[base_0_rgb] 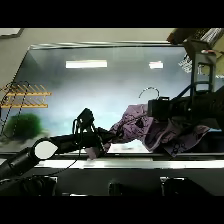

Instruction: Fold the clothes and pants, and hang the long-sleeved shirts on hangers.

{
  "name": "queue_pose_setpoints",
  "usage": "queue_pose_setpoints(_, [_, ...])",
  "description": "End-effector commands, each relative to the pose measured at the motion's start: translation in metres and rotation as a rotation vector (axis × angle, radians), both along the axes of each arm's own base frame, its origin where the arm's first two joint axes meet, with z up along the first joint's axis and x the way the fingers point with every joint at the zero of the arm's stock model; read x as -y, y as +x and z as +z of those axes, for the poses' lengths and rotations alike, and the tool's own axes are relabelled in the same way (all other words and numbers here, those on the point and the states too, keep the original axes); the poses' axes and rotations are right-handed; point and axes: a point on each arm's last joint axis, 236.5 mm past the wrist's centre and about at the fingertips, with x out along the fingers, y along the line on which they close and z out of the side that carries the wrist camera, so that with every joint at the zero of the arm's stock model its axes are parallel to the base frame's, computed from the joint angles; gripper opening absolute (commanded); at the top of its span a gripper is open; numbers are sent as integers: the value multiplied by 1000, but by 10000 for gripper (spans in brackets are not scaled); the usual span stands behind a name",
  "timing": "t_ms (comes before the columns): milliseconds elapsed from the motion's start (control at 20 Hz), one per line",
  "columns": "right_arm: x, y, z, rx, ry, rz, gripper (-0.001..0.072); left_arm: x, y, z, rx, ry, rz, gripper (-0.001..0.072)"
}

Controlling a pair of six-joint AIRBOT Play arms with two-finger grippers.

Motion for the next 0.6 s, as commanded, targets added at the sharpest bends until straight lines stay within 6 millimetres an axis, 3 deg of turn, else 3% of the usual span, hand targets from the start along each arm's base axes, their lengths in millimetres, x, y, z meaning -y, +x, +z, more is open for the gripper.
queue_pose_setpoints(0, [21,3,5,33,-40,-62,417,0,0,0,-1,1,-1,27])
queue_pose_setpoints(250, [27,7,7,48,-57,-85,433,0,0,1,1,-1,-1,27])
queue_pose_setpoints(300, [27,8,7,50,-59,-88,508,0,0,1,0,-1,-1,27])
queue_pose_setpoints(350, [28,8,7,51,-60,-89,538,0,0,1,1,-1,-1,27])
queue_pose_setpoints(550, [34,11,8,65,-80,-109,538,0,0,1,1,-1,-1,27])
